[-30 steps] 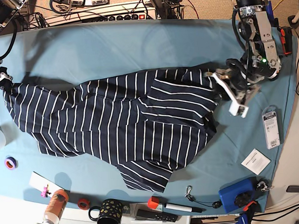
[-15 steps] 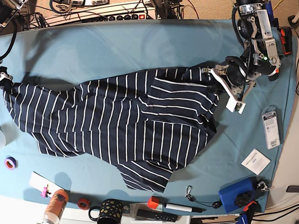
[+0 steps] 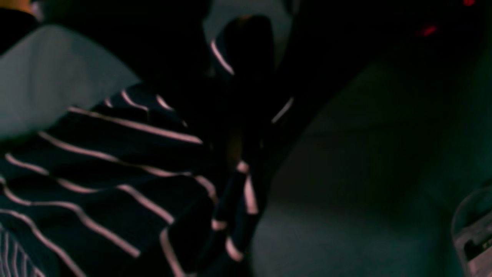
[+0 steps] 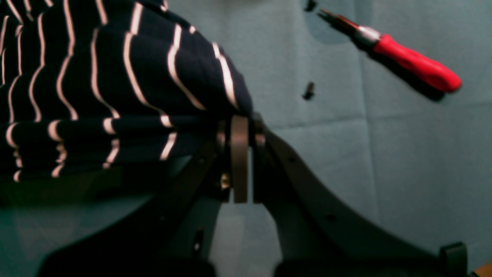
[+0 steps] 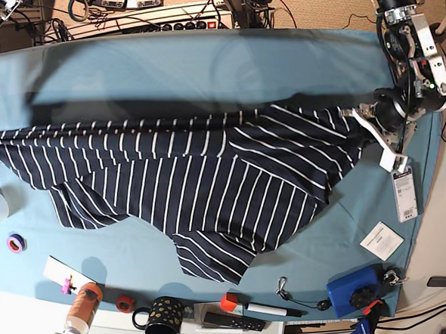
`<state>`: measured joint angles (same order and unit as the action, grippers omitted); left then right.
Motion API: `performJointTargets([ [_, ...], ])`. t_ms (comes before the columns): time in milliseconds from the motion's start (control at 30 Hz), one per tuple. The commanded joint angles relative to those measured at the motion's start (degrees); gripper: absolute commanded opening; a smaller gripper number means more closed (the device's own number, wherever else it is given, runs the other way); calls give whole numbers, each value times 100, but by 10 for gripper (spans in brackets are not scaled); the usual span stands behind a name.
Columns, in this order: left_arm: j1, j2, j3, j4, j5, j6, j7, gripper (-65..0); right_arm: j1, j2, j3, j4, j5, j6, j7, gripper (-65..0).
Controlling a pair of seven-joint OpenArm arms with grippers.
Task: Layout the t-shirt on the table in an organized manner, then fold the t-shirt properly
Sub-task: 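Pull the shoulder fold with the left gripper away from the right gripper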
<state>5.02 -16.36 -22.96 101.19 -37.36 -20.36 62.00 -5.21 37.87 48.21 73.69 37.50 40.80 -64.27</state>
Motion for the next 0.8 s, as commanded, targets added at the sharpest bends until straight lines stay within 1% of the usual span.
performJointTargets([
  [0, 9, -125, -85, 92, -9, 85, -9, -650, 59, 195, 61, 55, -17, -80, -22, -650],
  [133, 245, -127, -85, 94, -195, 87, 83, -650, 37, 33, 61, 55, 291, -80, -730, -650],
  [200, 317, -127, -85, 96, -192, 87, 289, -650, -22, -15, 63, 55, 321, -80, -872, -650],
  [233, 363, -127, -85, 98, -195, 90, 367, -650, -90, -13, 63, 55, 328, -80, -844, -650],
  [333, 520, -127, -85, 101, -221, 90, 376, -650, -273, -11, 66, 55, 361, -80, -741, -650],
  [467, 645, -125, -85, 101, -297, 87, 295, -650, -334, -24, 66, 55, 767, -80, -741, -650],
  [633, 568, -129, -85, 109, -295, 92, 37, -650, -317, -22, 66, 55, 1290, -80, -573, -650],
  [767, 313, -129, -85, 109, -297, 111, 24, -650, -168, -24, 66, 55, 1353, -80, -286, -650],
])
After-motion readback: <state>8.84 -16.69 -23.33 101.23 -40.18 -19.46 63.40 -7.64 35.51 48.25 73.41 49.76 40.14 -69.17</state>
